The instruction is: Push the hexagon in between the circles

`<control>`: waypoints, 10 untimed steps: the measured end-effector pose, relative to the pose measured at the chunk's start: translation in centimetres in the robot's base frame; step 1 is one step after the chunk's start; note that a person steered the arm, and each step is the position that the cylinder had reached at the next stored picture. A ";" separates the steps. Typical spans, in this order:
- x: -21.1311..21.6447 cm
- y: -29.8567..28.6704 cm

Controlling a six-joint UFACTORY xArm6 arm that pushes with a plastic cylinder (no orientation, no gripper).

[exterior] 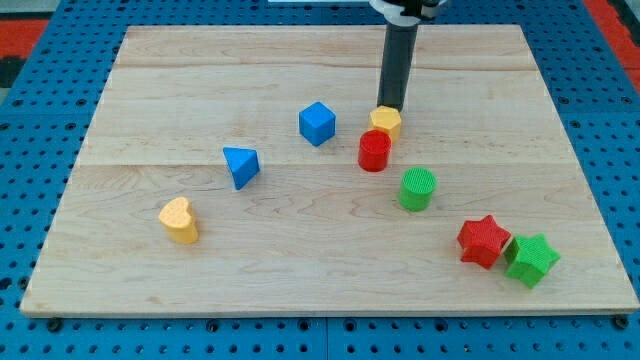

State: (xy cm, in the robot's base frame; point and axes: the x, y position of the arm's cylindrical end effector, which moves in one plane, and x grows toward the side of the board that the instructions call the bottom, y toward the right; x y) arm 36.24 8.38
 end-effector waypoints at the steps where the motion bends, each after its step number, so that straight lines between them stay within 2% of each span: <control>1: 1.9 0.0; 5: 8.3 0.3; 6: 7.7 0.1; 7: 9.2 0.1; 9: 8.9 -3.1; 10: 5.8 -3.6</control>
